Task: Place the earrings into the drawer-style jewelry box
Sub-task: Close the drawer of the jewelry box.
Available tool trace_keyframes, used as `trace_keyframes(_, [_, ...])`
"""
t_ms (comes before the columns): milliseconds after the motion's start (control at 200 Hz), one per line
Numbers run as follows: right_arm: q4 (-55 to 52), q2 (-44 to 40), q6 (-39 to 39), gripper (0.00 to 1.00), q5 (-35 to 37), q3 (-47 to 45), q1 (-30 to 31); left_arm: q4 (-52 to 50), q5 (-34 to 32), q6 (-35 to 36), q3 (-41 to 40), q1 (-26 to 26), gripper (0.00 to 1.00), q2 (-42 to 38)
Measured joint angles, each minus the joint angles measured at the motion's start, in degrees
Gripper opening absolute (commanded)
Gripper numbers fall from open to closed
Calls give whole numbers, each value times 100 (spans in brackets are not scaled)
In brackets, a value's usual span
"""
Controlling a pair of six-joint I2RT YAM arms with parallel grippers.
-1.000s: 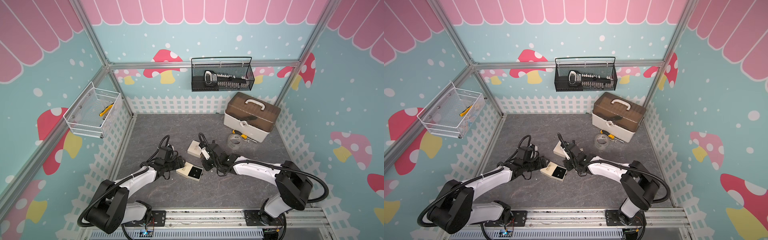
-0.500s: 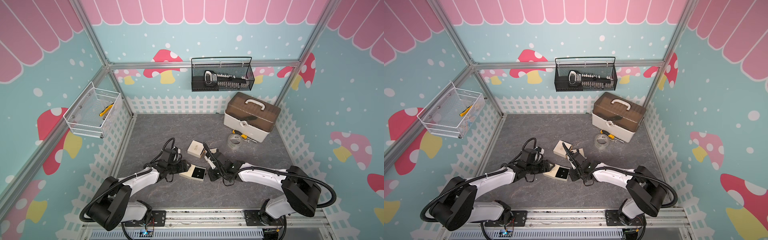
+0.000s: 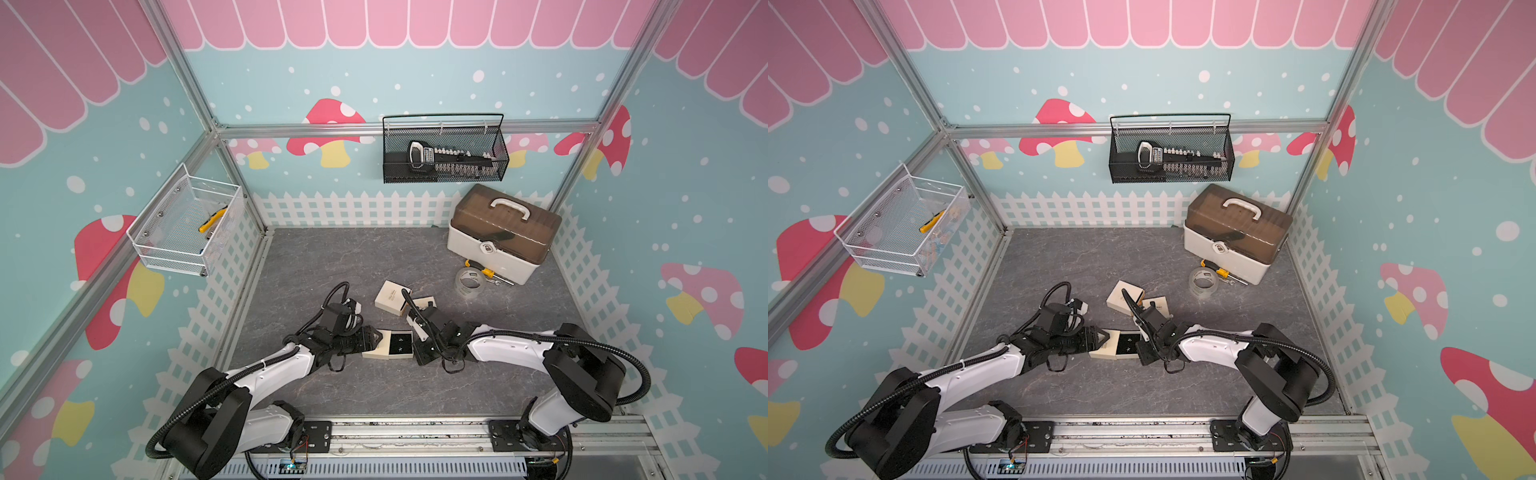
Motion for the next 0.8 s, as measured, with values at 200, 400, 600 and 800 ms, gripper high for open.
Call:
trace_keyframes(200, [308,162,-2,0,-195,55,0,153,83,-24,-31,-118,67,76])
trace_keyframes(400, [555,437,-28,0,-313,243,0,249,7,-50,-31,-116,67,221])
trace_keyframes(600, [798,785,-42,0,-527,573,11,413,-70,-219,-31,72,67,404])
trace_keyframes(800, [1113,1143,-31,0,-769,968,39,601,-2,-337,-31,616,67,415])
